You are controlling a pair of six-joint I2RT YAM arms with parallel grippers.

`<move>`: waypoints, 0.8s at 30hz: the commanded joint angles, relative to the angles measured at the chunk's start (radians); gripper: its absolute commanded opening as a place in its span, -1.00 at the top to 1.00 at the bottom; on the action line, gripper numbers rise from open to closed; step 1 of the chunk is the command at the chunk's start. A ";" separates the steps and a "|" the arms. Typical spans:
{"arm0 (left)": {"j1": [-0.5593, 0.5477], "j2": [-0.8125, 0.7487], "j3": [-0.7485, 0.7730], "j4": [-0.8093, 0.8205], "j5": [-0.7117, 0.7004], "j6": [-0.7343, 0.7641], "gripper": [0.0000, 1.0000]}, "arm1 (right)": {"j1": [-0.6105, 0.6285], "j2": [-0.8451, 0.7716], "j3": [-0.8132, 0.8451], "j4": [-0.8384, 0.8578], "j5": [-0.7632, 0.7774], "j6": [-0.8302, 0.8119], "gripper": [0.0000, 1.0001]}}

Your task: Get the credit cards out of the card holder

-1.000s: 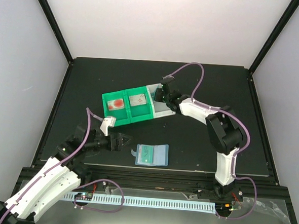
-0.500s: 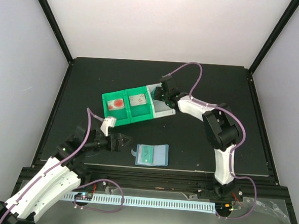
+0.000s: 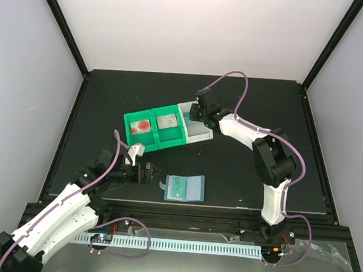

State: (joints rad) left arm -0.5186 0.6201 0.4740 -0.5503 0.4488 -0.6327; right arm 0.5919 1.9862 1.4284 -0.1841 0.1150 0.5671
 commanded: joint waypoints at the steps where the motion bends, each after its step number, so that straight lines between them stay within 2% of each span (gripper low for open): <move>1: -0.003 0.013 -0.012 0.029 -0.020 -0.025 -0.97 | -0.007 -0.091 0.012 -0.047 -0.010 -0.031 0.16; 7: -0.011 0.040 -0.060 0.093 -0.014 -0.057 -0.83 | -0.007 -0.196 -0.066 -0.084 -0.076 -0.017 0.15; 12: -0.030 0.061 -0.138 0.219 0.015 -0.112 -0.71 | -0.004 -0.304 -0.178 -0.135 -0.115 0.057 0.16; 18: -0.042 0.079 -0.174 0.270 -0.028 -0.122 -0.65 | 0.012 -0.459 -0.372 -0.137 -0.232 0.113 0.16; 24: -0.053 0.126 -0.221 0.359 -0.028 -0.147 -0.58 | 0.078 -0.607 -0.566 -0.118 -0.247 0.161 0.12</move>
State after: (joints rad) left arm -0.5598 0.7139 0.2768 -0.2874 0.4347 -0.7528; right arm 0.6296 1.4586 0.9592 -0.3168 -0.0883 0.6773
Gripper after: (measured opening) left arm 0.802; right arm 0.426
